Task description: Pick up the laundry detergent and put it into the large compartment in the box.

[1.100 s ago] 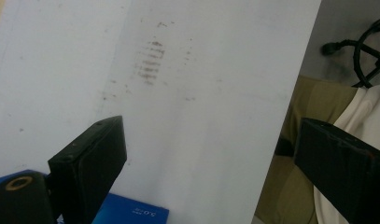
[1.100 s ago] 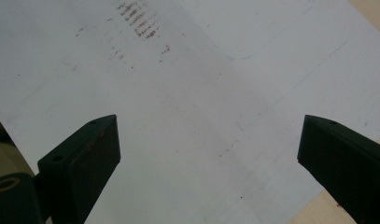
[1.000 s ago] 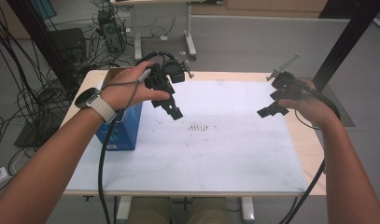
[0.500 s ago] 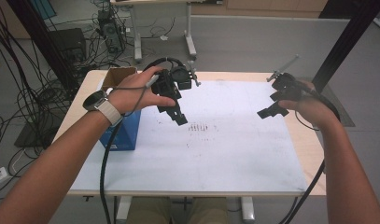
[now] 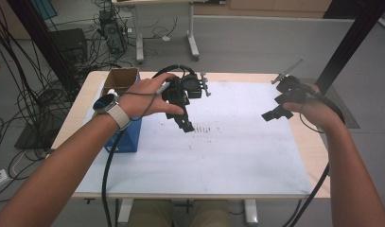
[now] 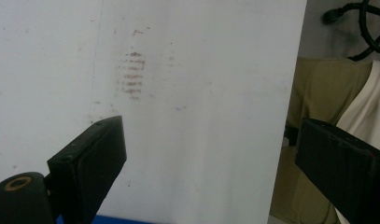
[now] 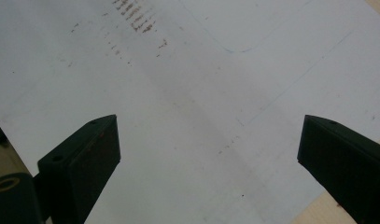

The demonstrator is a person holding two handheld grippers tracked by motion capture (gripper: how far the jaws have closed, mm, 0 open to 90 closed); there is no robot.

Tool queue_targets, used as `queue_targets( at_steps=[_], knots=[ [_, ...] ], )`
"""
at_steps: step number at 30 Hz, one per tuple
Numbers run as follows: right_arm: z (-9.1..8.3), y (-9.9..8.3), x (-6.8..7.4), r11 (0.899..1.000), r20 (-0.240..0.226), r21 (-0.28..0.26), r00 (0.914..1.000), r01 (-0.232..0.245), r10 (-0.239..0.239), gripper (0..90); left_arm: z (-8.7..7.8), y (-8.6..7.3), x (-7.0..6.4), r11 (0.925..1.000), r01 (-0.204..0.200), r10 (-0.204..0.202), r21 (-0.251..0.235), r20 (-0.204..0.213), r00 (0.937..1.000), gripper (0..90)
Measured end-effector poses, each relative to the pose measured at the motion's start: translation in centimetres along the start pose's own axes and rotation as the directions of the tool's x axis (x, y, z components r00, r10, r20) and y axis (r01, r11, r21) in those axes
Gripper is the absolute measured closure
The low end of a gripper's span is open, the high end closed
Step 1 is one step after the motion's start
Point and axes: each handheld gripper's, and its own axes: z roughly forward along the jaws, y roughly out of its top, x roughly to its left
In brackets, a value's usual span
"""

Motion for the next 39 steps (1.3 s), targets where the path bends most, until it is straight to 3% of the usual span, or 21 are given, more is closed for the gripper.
queue_targets(
  at_steps=[12,39],
  knots=[
    [0.41,-0.21,-0.40,1.000,-0.005,0.010,0.9999,-0.010,0.010,5.8,0.87,0.39,0.65,0.9999,-0.001,0.001,0.011,0.004,1.0000,9.6],
    [0.35,-0.52,-0.40,1.000,0.000,0.008,0.9999,-0.015,0.015,5.7,0.92,0.39,0.62,1.0000,0.008,-0.008,0.001,-0.006,0.9999,9.6]
  ],
)
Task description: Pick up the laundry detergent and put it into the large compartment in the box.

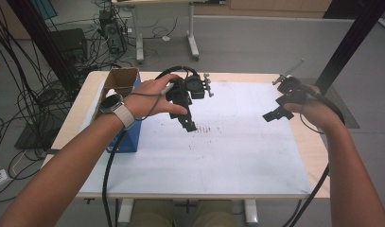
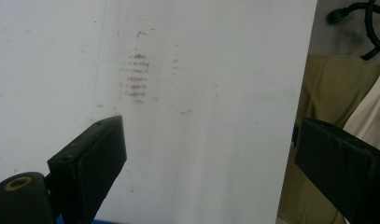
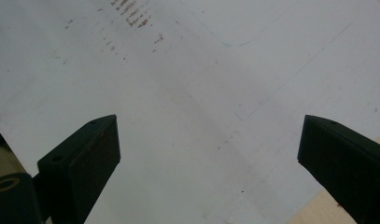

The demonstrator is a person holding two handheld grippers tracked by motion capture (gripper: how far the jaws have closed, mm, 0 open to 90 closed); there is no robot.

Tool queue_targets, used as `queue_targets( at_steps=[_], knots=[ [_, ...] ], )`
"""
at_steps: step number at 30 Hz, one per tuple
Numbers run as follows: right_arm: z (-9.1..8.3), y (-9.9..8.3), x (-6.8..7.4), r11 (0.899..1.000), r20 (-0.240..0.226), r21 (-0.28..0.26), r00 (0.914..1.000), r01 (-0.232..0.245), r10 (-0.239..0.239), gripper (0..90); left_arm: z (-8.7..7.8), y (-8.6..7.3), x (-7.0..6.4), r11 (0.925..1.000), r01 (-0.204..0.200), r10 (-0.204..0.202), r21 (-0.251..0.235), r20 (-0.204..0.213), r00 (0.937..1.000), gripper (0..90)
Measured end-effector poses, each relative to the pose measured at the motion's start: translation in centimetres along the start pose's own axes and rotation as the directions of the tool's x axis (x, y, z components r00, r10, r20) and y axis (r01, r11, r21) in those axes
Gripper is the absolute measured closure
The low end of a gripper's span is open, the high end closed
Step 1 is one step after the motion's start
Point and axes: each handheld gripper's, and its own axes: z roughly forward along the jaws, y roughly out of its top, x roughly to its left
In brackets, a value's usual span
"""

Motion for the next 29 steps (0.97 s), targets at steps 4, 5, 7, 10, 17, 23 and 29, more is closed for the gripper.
queue_targets(
  at_steps=[4,5,7,10,17,23,29],
  knots=[
    [0.11,-0.08,0.00,1.000,-0.003,0.000,1.0000,-0.002,0.002,5.7,0.07,-0.01,-0.04,1.0000,0.005,-0.005,0.000,-0.001,1.0000,9.7],
    [0.14,-0.11,0.00,1.000,-0.004,0.000,1.0000,-0.002,0.002,5.7,0.09,-0.01,-0.04,1.0000,0.006,-0.006,0.000,0.000,1.0000,9.7],
    [0.22,-0.19,-0.04,1.000,-0.005,0.000,1.0000,-0.003,0.003,5.8,0.08,0.01,0.03,1.0000,0.001,-0.001,0.004,0.001,1.0000,9.7],
    [0.21,-0.27,-0.07,1.000,-0.004,0.000,1.0000,-0.005,0.005,5.7,0.13,0.03,0.04,1.0000,0.003,-0.003,0.005,0.001,1.0000,9.7],
    [0.08,-0.37,-0.10,1.000,-0.001,-0.003,1.0000,-0.005,0.005,5.7,0.17,0.02,0.05,1.0000,0.003,-0.003,0.002,-0.001,1.0000,9.8],
    [0.11,-0.49,0.00,1.000,-0.001,-0.003,1.0000,-0.005,0.005,5.8,0.11,0.01,-0.12,1.0000,0.005,-0.005,0.002,-0.003,1.0000,9.8],
    [0.05,-0.57,0.12,1.000,-0.001,-0.006,1.0000,-0.004,0.004,5.8,0.03,-0.04,-0.22,0.9999,0.012,-0.012,-0.002,-0.005,0.9999,9.8]
  ],
)
